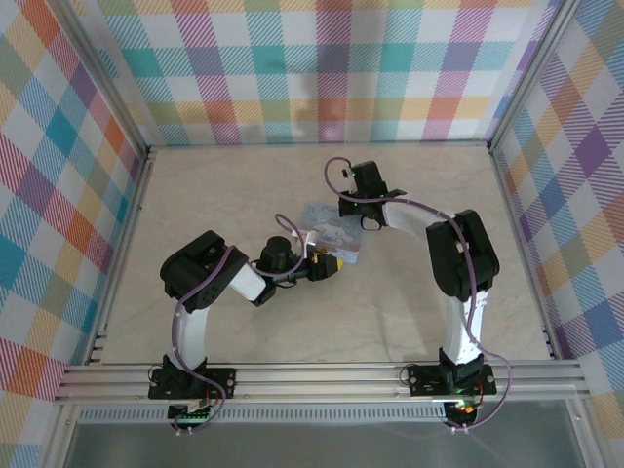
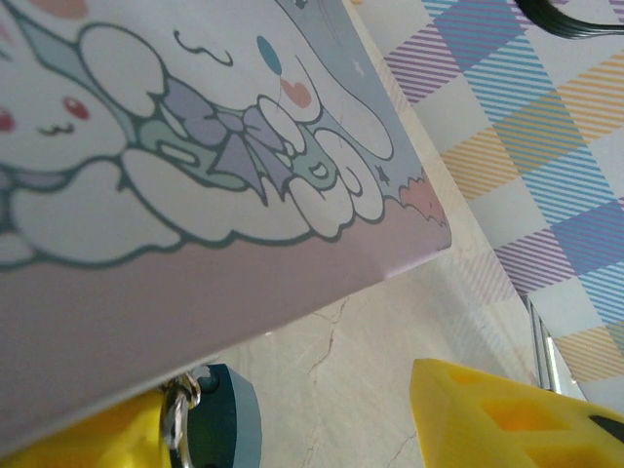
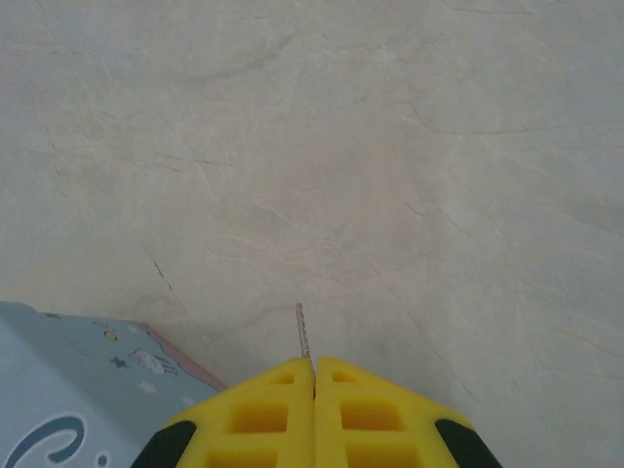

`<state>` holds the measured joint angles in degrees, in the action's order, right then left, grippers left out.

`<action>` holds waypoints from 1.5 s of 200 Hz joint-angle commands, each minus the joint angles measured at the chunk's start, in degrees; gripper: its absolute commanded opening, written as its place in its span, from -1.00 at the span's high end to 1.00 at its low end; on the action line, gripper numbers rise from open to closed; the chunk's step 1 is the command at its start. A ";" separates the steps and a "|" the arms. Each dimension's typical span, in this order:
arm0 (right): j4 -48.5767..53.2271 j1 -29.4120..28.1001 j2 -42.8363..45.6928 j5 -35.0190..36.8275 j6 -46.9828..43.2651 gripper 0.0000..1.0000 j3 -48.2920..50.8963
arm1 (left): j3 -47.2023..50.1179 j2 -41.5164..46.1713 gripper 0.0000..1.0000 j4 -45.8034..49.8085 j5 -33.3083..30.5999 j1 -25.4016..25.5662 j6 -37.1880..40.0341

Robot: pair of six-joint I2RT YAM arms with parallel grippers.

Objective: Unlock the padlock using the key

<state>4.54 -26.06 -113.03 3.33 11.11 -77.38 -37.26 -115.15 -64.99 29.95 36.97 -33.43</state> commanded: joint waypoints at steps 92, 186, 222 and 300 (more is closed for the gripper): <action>4.96 3.66 10.09 9.65 9.71 1.00 10.13 | 0.87 1.29 -0.13 4.78 -0.86 -0.58 1.35; 2.96 1.46 6.42 5.28 11.47 1.00 9.17 | -0.11 0.38 -0.26 5.23 -1.51 -0.67 0.91; 2.09 1.50 6.42 5.21 11.80 1.00 10.74 | 0.42 -0.33 -0.06 3.91 -1.08 -1.58 -0.39; 1.14 1.46 6.41 5.12 12.03 1.00 11.17 | 1.42 1.14 0.33 9.54 1.22 -3.88 0.80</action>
<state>7.07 -24.10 -105.71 9.32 22.11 -66.89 -36.88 -114.56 -61.52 30.61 34.30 -32.99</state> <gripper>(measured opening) 0.062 0.357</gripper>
